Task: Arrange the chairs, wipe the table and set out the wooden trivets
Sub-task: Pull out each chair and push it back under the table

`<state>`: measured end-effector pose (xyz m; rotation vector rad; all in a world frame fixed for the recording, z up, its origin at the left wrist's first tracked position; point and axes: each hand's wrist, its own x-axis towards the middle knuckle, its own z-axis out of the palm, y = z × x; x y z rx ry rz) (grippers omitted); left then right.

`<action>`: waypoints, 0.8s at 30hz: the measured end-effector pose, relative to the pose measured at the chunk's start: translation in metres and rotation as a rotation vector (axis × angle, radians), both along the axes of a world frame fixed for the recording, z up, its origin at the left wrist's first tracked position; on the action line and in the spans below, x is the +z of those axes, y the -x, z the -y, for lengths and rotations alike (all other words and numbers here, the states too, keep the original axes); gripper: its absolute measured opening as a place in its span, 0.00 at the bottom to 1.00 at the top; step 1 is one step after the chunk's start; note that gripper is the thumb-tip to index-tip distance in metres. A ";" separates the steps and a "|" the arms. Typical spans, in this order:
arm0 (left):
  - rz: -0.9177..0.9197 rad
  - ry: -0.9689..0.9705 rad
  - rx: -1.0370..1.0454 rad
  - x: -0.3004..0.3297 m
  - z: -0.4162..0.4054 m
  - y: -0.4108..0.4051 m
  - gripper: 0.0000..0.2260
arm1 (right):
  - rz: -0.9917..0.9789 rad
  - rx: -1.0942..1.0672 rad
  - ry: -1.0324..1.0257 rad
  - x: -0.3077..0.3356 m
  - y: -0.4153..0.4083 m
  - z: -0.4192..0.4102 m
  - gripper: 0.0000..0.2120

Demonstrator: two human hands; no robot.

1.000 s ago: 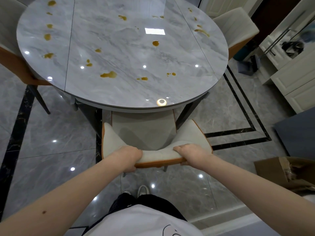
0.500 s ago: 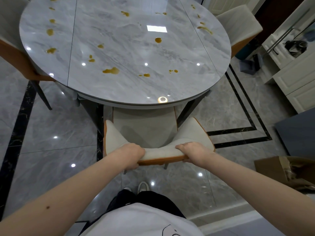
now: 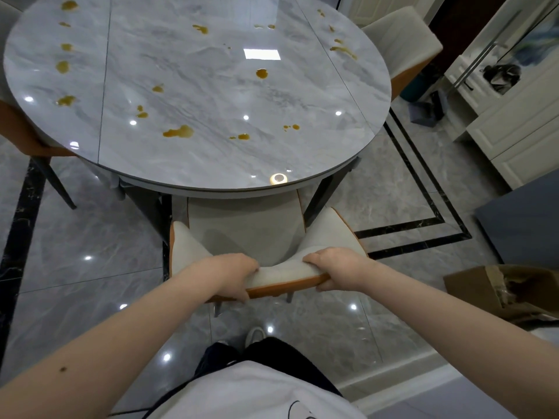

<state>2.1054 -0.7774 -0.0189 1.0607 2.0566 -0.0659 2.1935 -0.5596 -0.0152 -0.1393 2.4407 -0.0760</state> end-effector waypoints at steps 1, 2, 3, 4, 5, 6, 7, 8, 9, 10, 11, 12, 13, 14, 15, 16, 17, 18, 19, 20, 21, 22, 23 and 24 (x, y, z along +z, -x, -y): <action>0.035 -0.043 0.006 0.006 -0.006 0.003 0.27 | 0.014 0.000 0.015 0.006 0.001 -0.003 0.30; 0.063 -0.082 -0.004 0.011 -0.017 0.005 0.26 | 0.022 -0.012 0.029 0.013 0.000 -0.011 0.31; 0.083 -0.117 -0.014 0.015 -0.031 0.008 0.25 | 0.020 -0.031 0.042 0.020 -0.002 -0.021 0.31; 0.096 -0.148 -0.009 0.019 -0.043 0.012 0.25 | 0.013 -0.056 0.055 0.026 -0.003 -0.031 0.31; 0.102 -0.176 0.006 0.021 -0.055 0.014 0.25 | -0.005 -0.084 0.064 0.032 -0.003 -0.042 0.30; 0.102 -0.200 0.016 0.022 -0.073 0.017 0.24 | -0.032 -0.113 0.069 0.035 -0.005 -0.059 0.29; 0.098 -0.219 0.027 0.020 -0.086 0.019 0.24 | -0.057 -0.132 0.073 0.037 -0.005 -0.073 0.28; 0.089 -0.232 0.025 0.018 -0.099 0.020 0.24 | -0.081 -0.160 0.081 0.038 -0.006 -0.087 0.27; 0.082 -0.235 0.016 0.015 -0.118 0.022 0.24 | -0.115 -0.189 0.094 0.038 -0.007 -0.107 0.25; 0.078 -0.244 0.015 0.012 -0.134 0.023 0.24 | -0.140 -0.215 0.099 0.037 -0.008 -0.124 0.24; 0.078 -0.249 0.024 0.010 -0.151 0.023 0.24 | -0.164 -0.233 0.093 0.035 -0.009 -0.142 0.24; 0.085 -0.255 0.034 0.007 -0.176 0.022 0.24 | -0.176 -0.249 0.074 0.033 -0.011 -0.166 0.24; 0.087 -0.254 0.036 0.006 -0.195 0.021 0.23 | -0.183 -0.258 0.060 0.029 -0.012 -0.186 0.24; 0.089 -0.249 0.028 0.005 -0.225 0.018 0.23 | -0.180 -0.267 0.047 0.027 -0.015 -0.214 0.24; 0.086 -0.246 0.016 0.005 -0.249 0.016 0.23 | -0.173 -0.270 0.039 0.025 -0.017 -0.234 0.24; 0.083 -0.245 0.008 0.005 -0.276 0.014 0.23 | -0.165 -0.269 0.028 0.025 -0.019 -0.258 0.24; 0.089 -0.245 0.013 0.006 -0.302 0.011 0.23 | -0.162 -0.266 0.022 0.026 -0.020 -0.280 0.24; 0.094 -0.244 0.019 0.007 -0.324 0.009 0.23 | -0.161 -0.274 0.021 0.028 -0.021 -0.299 0.24; 0.110 -0.249 0.034 0.008 -0.354 0.006 0.24 | -0.158 -0.282 0.019 0.031 -0.023 -0.325 0.24; 0.125 -0.248 0.048 0.010 -0.376 0.003 0.24 | -0.155 -0.291 0.018 0.035 -0.025 -0.343 0.24; 0.141 -0.248 0.061 0.014 -0.398 0.001 0.24 | -0.158 -0.295 0.013 0.037 -0.025 -0.362 0.24; 0.153 -0.249 0.067 0.017 -0.423 0.001 0.24 | -0.166 -0.311 0.009 0.040 -0.026 -0.386 0.24; 0.160 -0.252 0.066 0.020 -0.440 0.001 0.23 | -0.182 -0.327 0.011 0.040 -0.026 -0.404 0.24; 0.173 -0.259 0.066 0.022 -0.457 0.003 0.23 | -0.195 -0.347 0.019 0.040 -0.025 -0.421 0.24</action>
